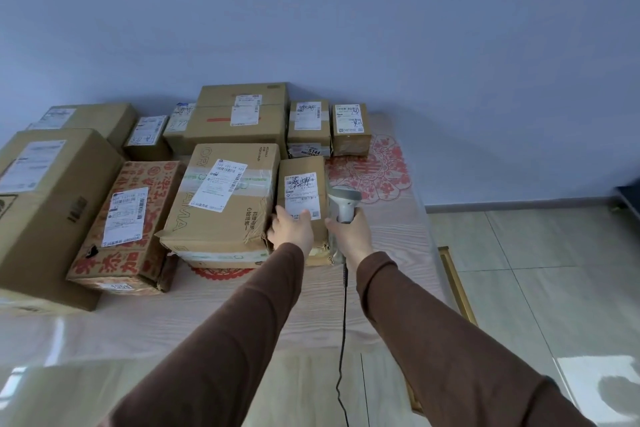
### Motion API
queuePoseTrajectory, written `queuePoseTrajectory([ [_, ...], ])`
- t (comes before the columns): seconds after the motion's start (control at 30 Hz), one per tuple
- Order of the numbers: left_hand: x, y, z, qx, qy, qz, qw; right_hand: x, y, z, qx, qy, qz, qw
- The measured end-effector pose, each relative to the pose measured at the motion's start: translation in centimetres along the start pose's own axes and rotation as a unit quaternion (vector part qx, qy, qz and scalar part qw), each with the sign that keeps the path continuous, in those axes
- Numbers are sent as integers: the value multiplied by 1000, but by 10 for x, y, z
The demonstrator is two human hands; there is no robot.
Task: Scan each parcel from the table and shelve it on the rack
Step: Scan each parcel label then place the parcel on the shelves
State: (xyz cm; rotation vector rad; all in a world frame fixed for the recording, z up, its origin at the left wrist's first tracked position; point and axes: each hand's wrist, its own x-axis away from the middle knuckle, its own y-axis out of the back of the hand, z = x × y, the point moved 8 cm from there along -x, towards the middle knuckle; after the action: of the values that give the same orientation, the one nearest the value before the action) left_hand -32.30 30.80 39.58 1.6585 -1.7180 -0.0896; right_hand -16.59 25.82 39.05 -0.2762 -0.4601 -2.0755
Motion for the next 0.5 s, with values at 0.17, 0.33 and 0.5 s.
queuePoseTrajectory([
  [0.17,-18,-10,12,21,48,31,998,-10,12,-10,-12,-14,-11,1000],
  [0.33,-28,-27,46,129,67,68,987,-14,12,-18,-32,-16,1,999],
  [0.5,-18,-36,49,241,71,110,962,-8,15,-18,-83,-24,21,996],
])
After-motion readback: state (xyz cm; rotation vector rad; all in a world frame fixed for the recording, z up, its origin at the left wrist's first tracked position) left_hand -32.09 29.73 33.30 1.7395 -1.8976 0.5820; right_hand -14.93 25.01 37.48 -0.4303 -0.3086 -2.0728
